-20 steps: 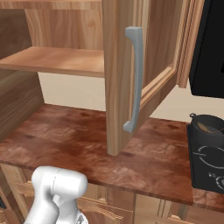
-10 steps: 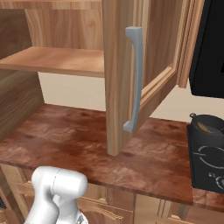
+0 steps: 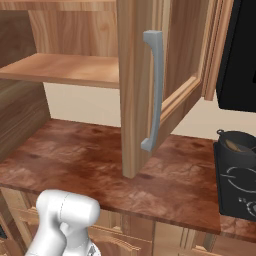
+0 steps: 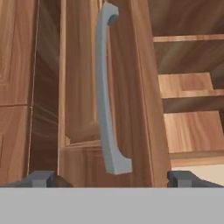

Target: Open the cabinet and move the ladle to the pot. Then close the cabinet.

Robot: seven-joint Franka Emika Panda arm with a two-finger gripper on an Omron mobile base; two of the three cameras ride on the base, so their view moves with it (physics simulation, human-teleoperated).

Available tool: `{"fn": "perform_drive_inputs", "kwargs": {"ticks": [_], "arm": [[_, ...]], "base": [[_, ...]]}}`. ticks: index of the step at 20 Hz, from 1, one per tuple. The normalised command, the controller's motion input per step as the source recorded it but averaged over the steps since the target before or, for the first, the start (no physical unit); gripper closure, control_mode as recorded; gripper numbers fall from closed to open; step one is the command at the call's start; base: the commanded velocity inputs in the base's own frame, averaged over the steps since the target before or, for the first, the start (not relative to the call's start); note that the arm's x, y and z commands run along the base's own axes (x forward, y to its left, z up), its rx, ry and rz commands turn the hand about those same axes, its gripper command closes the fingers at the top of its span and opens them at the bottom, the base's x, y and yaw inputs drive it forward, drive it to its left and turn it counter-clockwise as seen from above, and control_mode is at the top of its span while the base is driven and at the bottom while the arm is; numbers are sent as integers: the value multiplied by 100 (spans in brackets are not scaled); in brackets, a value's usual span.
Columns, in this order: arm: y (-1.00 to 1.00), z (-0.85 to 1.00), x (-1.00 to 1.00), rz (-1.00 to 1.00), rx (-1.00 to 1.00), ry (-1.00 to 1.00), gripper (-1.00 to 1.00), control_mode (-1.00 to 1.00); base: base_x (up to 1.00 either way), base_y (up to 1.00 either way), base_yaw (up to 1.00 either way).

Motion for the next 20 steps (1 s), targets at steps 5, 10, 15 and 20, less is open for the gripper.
{"fn": "perform_drive_inputs", "kwargs": {"ticks": [5,10,15,20], "arm": [[20,-3,66,-7,-1,-8,-100,-100],[2,0,56,-9,-2,-8,-100,-100],[-10,0,25,-8,-2,-10,-100,-100],[-38,4,30,-5,0,-4,-100,-100]], "base": [[0,0,0],[0,0,0],[0,0,0],[0,0,0]]}}
